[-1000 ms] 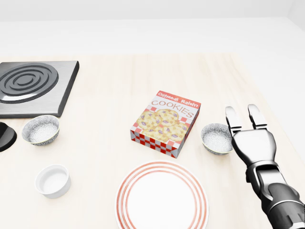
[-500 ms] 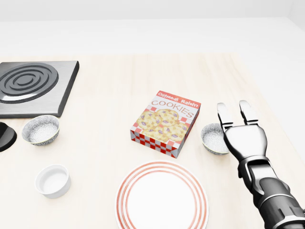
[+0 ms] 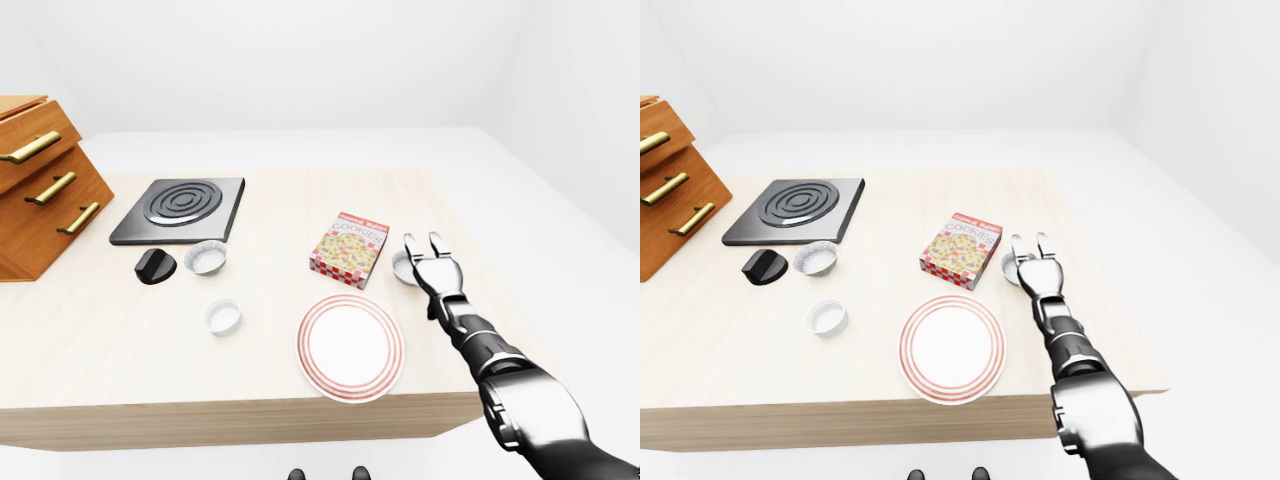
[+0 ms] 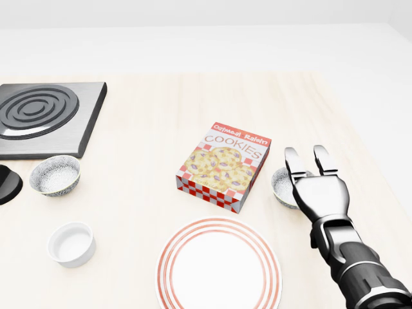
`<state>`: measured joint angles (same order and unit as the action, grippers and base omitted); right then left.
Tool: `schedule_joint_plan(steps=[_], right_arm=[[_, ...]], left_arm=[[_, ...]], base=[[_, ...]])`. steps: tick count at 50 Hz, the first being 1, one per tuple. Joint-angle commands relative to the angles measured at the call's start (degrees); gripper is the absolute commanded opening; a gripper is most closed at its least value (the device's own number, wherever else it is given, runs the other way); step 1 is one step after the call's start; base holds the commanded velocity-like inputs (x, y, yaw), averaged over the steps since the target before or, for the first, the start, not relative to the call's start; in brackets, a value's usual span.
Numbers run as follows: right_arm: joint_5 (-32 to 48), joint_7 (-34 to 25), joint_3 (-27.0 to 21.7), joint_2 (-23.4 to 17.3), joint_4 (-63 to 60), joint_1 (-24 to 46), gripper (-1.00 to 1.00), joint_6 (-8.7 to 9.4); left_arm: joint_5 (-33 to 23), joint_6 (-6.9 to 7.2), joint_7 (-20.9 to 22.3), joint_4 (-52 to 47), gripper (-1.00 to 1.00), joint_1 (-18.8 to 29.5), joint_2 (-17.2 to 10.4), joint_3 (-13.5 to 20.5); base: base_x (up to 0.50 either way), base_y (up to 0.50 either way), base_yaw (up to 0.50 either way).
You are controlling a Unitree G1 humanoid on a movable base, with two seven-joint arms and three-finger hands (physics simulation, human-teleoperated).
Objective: Pick the akita bowl next to the plate and place it on the plate.
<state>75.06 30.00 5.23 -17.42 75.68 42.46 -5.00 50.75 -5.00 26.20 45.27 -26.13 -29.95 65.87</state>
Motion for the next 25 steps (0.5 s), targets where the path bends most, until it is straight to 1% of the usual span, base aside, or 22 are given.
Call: schedule_joint_plan(steps=[1,5,10,16,25], right_arm=[[-0.1,0.0,0.5,1.3,1.4,0.3,1.00,0.00],[0.1,0.0,0.4,1.6,1.9,0.5,1.00,0.00],[0.3,0.0,0.3,1.7,2.1,0.5,1.00,0.00],[-0.5,0.0,-0.9,1.5,2.6,0.9,1.00,0.00],[-1.4,0.0,-1.9,1.2,3.1,1.1,1.00,0.00]], left_arm=[[0.2,0.00,0.2,0.2,1.00,0.2,0.1,0.1],[0.3,0.00,0.2,0.1,1.00,0.1,0.2,-0.1],[0.8,0.00,1.0,2.1,1.00,0.5,-0.5,-0.4],[1.6,0.00,1.0,2.4,1.00,0.2,-0.7,-1.1],[1.4,0.00,0.1,0.6,1.00,-0.3,-0.1,-1.4]], base=[[0.00,0.00,0.00],[0.00,0.00,0.00],[0.00,0.00,0.00],[0.00,0.00,0.00],[0.00,0.00,0.00]])
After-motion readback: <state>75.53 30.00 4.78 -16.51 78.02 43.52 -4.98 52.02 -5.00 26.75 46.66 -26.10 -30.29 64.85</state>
